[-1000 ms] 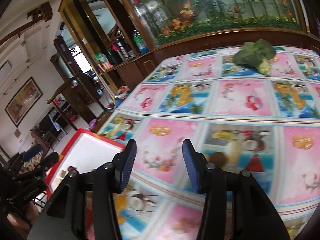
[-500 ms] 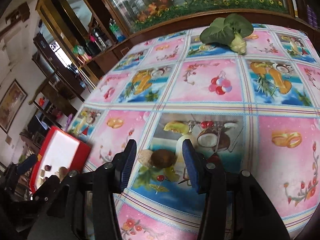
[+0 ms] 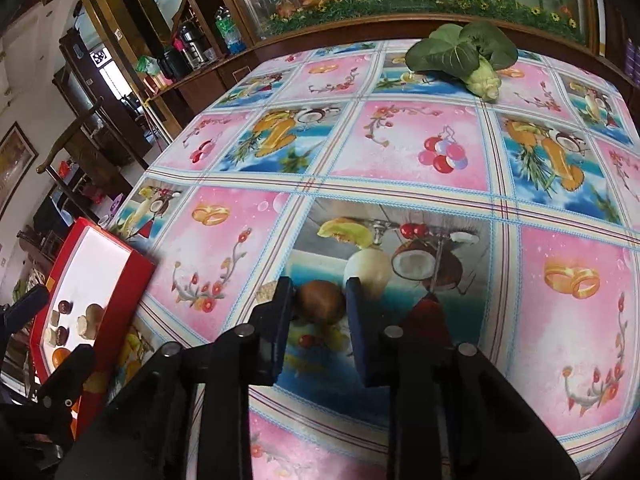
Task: Organize fruits
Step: 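Grasp another brown round fruit with the right tool while the left tool grasps a beige biscuit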
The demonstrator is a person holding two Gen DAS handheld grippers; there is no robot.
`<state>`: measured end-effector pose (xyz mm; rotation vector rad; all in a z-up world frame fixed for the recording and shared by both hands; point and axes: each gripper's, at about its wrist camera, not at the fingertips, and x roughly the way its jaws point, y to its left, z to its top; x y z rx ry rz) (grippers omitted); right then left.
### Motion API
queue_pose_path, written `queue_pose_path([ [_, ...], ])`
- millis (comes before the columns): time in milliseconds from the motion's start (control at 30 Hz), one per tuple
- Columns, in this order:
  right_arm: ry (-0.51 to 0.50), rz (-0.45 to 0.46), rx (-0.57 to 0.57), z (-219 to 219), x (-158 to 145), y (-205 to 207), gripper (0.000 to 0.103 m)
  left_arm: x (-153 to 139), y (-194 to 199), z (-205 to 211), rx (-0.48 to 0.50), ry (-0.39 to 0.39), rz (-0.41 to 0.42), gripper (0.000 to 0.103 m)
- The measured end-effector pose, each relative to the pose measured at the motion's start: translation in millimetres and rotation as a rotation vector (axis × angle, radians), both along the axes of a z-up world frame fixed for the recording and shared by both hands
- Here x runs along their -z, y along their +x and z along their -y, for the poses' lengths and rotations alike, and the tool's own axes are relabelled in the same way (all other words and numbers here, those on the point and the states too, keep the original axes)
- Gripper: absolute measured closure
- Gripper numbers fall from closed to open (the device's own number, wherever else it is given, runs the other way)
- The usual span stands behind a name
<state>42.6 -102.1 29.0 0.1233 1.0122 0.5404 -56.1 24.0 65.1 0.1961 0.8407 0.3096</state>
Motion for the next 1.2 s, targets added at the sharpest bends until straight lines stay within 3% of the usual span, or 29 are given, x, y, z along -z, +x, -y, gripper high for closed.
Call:
queue_pose_path([
  [67,0.035,-0.04,0.024,10.5,-0.4,4.6,0.074,2.5,10.3,6.5,0.021,0.0,-0.001,0.023],
  [333,0.038,-0.05,0.205,64.4,-13.9,17.6,0.074,27.4,63.7,27.9,0.109,-0.071,-0.049,0.023],
  [667,0.038,-0.11,0.221,69.0,-6.4,23.8,0.074,51.7,86.6,36.2,0.14,-0.157,-0.119,0.046],
  [833,0.038,-0.126,0.224,69.2,-2.6,25.5,0.074,51.7,90.2,36.4,0.151,-0.196,-0.112,0.056],
  [1067,0.04,-0.132,0.225,68.1,-0.2,25.5,0.074,52.6,93.3,41.5,0.172,-0.239,-0.105,0.081],
  [1200,0.048,-0.125,0.224,68.0,-2.2,24.6,0.074,50.5,90.8,42.2,0.154,-0.235,-0.096,0.081],
])
